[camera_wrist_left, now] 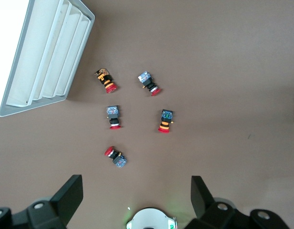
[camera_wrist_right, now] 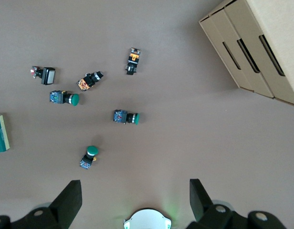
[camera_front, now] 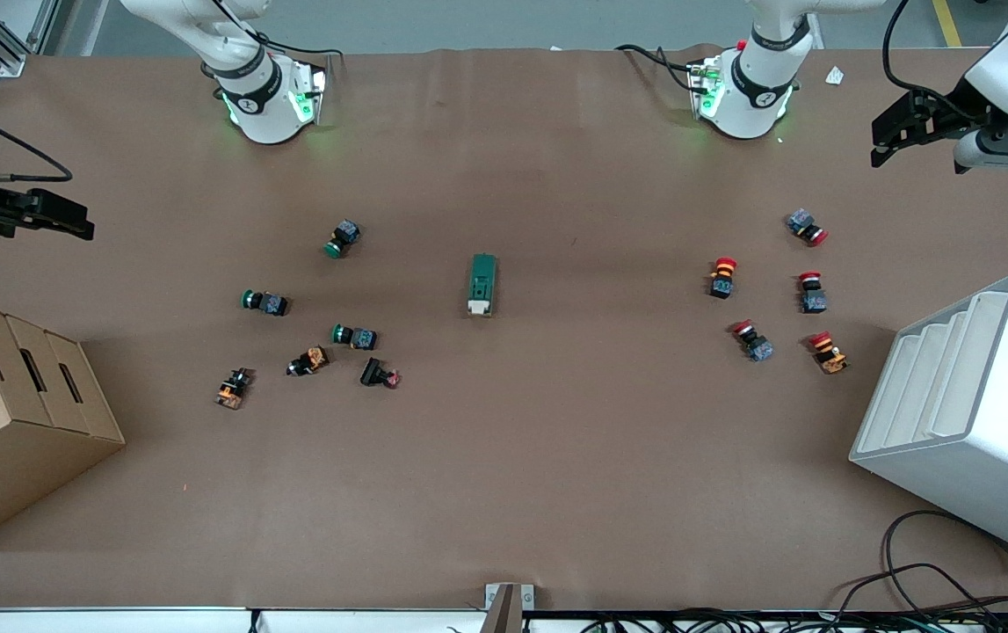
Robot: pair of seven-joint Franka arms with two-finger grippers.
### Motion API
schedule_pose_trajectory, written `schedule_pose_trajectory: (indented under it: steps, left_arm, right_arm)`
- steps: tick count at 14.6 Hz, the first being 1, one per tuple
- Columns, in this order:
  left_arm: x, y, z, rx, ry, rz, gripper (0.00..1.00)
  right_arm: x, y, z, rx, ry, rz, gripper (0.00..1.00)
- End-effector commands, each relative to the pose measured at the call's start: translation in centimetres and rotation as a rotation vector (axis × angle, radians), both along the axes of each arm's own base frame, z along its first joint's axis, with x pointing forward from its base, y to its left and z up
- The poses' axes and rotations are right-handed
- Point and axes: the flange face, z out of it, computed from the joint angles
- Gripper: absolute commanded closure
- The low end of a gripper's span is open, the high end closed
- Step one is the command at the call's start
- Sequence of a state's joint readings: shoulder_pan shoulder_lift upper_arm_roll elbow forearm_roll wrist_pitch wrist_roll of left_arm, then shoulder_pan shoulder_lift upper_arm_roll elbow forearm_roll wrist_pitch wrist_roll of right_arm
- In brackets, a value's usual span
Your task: Close load switch with both arms
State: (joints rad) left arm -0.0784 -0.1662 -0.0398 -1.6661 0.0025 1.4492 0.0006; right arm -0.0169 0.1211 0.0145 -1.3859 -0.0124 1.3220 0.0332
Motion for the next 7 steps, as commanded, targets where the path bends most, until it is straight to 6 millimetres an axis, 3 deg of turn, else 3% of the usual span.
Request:
schedule_pose_trajectory:
  steps: [1,7]
  left_arm:
    - [0.4,0.2,0.4,-0.012,-0.006,-0.017,0.00]
    - [1.3,-0.7,-0.4,-0.013,0.008,-0.025,0.00]
  right_arm:
    - [-2.3,-0.7,0.5,0.035,-0.018,-0.021,0.00]
    - [-4.9,-0.5,2.3,0.024,-0.067,-0.013,0.00]
